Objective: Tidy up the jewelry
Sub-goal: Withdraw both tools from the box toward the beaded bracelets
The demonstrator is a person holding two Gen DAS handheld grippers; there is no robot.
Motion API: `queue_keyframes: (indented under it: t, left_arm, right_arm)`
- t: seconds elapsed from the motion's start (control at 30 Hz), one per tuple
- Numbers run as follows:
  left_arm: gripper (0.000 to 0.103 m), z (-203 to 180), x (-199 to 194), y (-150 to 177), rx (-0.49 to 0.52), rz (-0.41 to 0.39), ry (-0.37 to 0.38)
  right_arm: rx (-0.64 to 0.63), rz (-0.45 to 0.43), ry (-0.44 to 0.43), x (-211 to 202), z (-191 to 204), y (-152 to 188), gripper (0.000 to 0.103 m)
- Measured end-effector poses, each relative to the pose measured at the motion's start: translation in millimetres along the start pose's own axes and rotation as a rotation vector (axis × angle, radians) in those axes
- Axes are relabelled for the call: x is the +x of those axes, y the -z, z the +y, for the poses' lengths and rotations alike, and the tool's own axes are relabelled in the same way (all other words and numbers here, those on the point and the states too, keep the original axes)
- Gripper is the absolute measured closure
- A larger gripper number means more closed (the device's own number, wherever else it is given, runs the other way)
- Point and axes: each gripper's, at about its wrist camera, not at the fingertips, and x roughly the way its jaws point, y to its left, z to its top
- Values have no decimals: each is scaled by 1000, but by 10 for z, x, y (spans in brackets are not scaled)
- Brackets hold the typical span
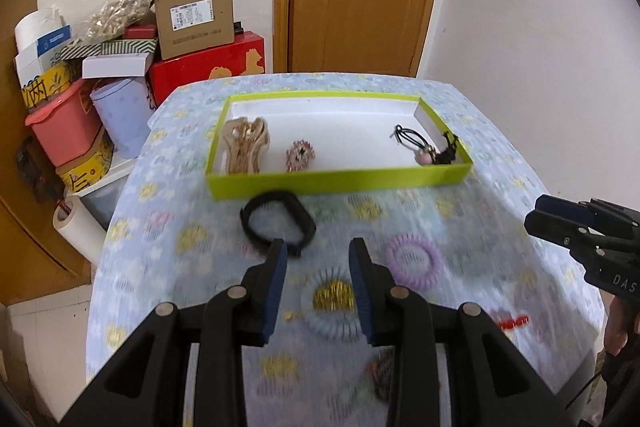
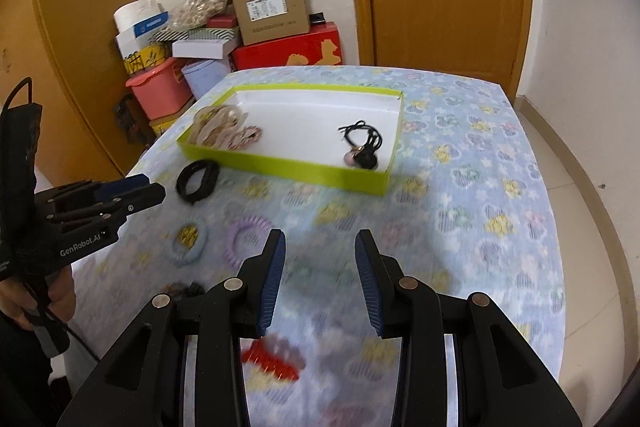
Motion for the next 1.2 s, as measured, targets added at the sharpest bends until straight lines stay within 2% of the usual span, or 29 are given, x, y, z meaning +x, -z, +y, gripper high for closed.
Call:
queue_keyframes:
  t: [0.27,0.47,1.2]
  left_arm:
    - [70,86,-333,283,-32,-21,-7]
    - [70,127,-412,404,-35,-10,-6]
    - [70,139,-165,449,-39,29,20]
  right_arm:
    - [-4,-3,-25,-244,133,296,66]
    - [0,14,-46,-277,169,432,66]
    - [-12,60,-104,-115,204,533,66]
